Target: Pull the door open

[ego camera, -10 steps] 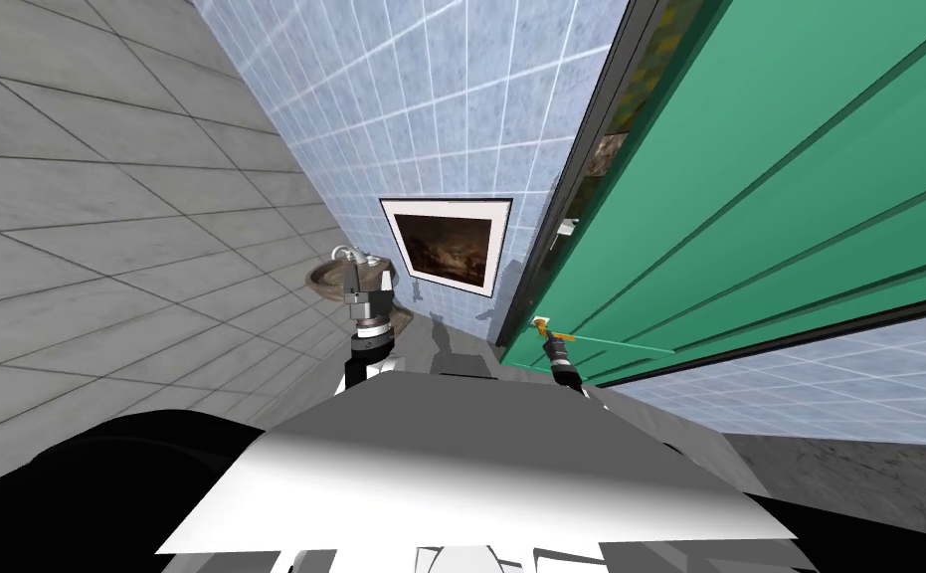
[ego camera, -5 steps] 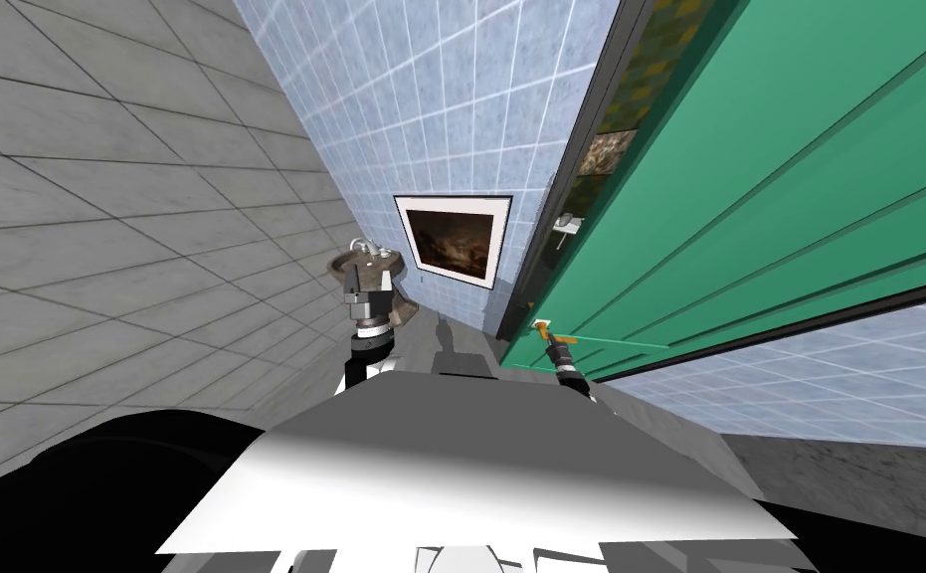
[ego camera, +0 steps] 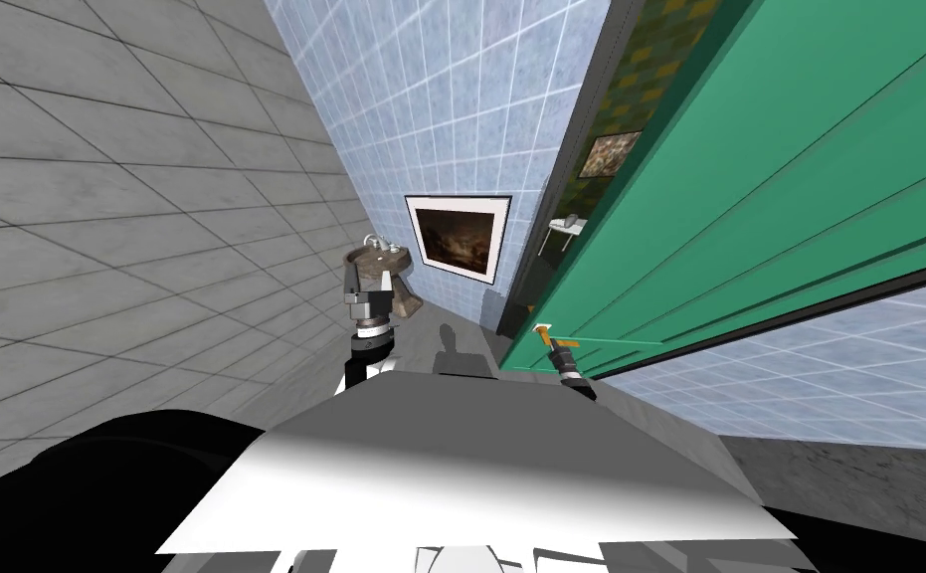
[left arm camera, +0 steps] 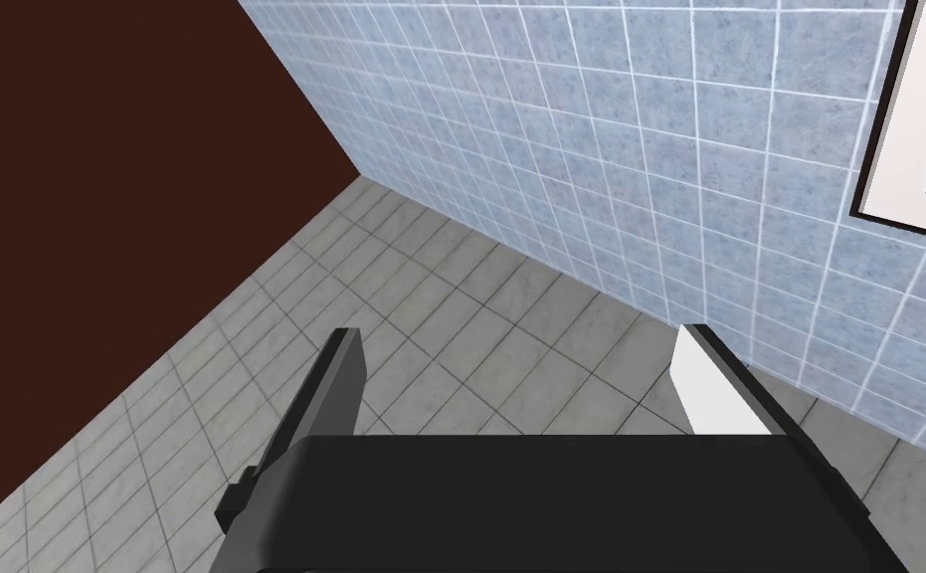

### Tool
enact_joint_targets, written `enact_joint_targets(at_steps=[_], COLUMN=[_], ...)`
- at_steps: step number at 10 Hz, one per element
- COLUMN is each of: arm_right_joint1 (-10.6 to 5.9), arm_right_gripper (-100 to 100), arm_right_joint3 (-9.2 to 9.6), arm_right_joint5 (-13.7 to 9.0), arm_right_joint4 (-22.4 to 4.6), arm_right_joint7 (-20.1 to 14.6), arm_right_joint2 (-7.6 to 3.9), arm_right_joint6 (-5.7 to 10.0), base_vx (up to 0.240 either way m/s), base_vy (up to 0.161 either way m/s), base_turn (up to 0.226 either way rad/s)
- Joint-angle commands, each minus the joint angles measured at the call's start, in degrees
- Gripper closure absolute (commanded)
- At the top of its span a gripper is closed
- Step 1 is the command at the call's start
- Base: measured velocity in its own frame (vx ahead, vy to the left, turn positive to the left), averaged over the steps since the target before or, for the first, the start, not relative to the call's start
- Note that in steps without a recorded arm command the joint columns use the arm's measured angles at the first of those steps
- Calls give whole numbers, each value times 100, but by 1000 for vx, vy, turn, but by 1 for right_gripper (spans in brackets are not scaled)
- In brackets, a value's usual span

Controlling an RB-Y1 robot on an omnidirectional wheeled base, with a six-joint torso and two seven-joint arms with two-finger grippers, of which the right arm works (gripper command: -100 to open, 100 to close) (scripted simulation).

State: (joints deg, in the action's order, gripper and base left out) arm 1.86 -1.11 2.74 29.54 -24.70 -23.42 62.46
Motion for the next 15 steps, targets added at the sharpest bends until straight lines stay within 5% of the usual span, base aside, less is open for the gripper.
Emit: enact_joint_targets(at_steps=[1,7,9,12,13,15], arm_right_joint1=[11,310,310,435,323,352], arm_right_gripper=[100,100,100,100,100,100], arm_right_joint3=[14,78,78,104,118,122], arm_right_joint5=[18,99,99,133,138,163], arm_right_joint4=[-140,-290,-290,-352,-485,-557], arm_right_joint7=[-50,-246,-246,-328,-300,-325], arm_right_joint2=[-52,-249,-249,-332,-290,-313], arm_right_joint6=[195,765,765,1003,1003,1137], base_vx=[-121,-120,-42,-64,-36,-159], base_vy=[-59,-50,-16,-25,-15,-47], base_turn=[109,108,-2,81,27,176])
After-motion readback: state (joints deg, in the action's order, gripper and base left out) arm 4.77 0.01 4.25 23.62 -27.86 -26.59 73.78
